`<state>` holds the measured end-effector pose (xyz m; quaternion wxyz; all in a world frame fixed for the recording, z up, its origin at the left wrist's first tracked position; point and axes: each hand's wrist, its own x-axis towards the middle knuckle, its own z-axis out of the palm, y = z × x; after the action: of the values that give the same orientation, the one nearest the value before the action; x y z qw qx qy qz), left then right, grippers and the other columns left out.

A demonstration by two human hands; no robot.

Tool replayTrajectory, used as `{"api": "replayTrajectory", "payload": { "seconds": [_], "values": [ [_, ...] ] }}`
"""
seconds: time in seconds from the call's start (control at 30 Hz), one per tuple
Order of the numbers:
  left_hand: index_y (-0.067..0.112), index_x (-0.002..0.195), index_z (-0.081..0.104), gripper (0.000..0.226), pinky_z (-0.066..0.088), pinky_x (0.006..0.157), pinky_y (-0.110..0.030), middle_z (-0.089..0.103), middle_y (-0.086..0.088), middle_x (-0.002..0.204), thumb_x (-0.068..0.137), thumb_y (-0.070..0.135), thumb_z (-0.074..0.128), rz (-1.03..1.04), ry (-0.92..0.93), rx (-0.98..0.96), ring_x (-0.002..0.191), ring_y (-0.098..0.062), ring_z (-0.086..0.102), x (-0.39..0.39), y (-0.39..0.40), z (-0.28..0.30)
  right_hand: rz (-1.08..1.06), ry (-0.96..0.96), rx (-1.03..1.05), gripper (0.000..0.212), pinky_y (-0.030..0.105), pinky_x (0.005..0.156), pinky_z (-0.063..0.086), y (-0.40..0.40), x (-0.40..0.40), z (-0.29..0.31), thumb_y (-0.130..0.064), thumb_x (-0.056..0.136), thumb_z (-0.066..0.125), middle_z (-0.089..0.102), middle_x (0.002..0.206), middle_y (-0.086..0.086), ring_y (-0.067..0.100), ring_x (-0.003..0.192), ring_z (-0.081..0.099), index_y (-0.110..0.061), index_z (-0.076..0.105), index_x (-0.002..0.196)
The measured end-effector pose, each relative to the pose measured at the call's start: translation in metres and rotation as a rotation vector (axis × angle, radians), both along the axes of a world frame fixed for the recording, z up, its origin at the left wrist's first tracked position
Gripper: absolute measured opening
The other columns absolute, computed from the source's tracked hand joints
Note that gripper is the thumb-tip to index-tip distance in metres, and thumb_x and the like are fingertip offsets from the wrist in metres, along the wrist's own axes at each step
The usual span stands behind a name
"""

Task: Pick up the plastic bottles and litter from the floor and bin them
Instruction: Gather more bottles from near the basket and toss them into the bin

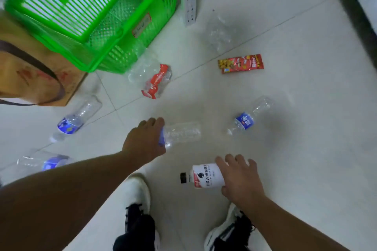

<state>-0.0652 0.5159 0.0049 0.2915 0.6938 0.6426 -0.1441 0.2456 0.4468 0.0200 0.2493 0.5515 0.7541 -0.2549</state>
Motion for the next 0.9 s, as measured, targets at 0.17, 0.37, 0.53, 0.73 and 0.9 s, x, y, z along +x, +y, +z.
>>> {"api": "replayTrajectory", "payload": {
  "seconds": [0.17, 0.37, 0.53, 0.73, 0.9],
  "values": [
    [0.032, 0.112, 0.042, 0.053, 0.044, 0.066, -0.036, 0.053, 0.008, 0.101, 0.068, 0.045, 0.068, 0.130, -0.002, -0.080, 0.091, -0.020, 0.054, -0.010, -0.049, 0.132, -0.014, -0.051, -0.037, 0.089, 0.048, 0.075, 0.048, 0.006, -0.007, 0.134, -0.040, 0.038, 0.088, 0.063, 0.101, -0.001, 0.029, 0.090, 0.062, -0.031, 0.062, 0.123],
    [0.035, 0.100, 0.040, 0.042, 0.046, 0.064, -0.036, 0.051, 0.011, 0.091, 0.065, 0.043, 0.063, 0.445, -0.053, -0.074, 0.091, -0.018, 0.054, -0.034, -0.096, 0.307, 0.017, -0.078, -0.012, 0.087, 0.049, 0.087, 0.046, 0.022, -0.025, 0.313, -0.048, 0.060, 0.077, 0.059, 0.123, -0.006, 0.025, 0.112, 0.058, -0.037, 0.050, 0.143],
    [0.032, 0.098, 0.044, 0.044, 0.052, 0.067, -0.040, 0.057, 0.008, 0.092, 0.062, 0.044, 0.066, 0.609, -0.086, -0.065, 0.088, -0.024, 0.059, -0.057, -0.141, 0.446, 0.062, -0.043, 0.018, 0.068, 0.044, 0.089, 0.044, 0.026, -0.044, 0.456, -0.051, 0.074, 0.072, 0.056, 0.128, -0.007, 0.023, 0.120, 0.053, -0.036, 0.045, 0.134],
    [0.030, 0.102, 0.049, 0.043, 0.047, 0.068, -0.035, 0.060, 0.010, 0.094, 0.066, 0.040, 0.071, 0.843, -0.013, 0.015, 0.087, -0.022, 0.058, -0.066, -0.209, 0.553, 0.163, 0.063, -0.004, 0.071, 0.046, 0.091, 0.046, 0.016, -0.076, 0.560, -0.050, 0.072, 0.076, 0.054, 0.129, -0.004, 0.027, 0.125, 0.051, -0.032, 0.043, 0.132],
    [0.030, 0.086, 0.052, 0.030, 0.050, 0.069, -0.033, 0.065, 0.016, 0.087, 0.065, 0.037, 0.073, 1.089, -0.019, 0.002, 0.080, -0.009, 0.060, -0.072, -0.258, 0.615, 0.336, 0.049, 0.022, 0.069, 0.043, 0.090, 0.047, 0.012, -0.091, 0.614, -0.049, 0.071, 0.075, 0.057, 0.126, -0.003, 0.027, 0.120, 0.055, -0.032, 0.042, 0.128]
  ]
}}
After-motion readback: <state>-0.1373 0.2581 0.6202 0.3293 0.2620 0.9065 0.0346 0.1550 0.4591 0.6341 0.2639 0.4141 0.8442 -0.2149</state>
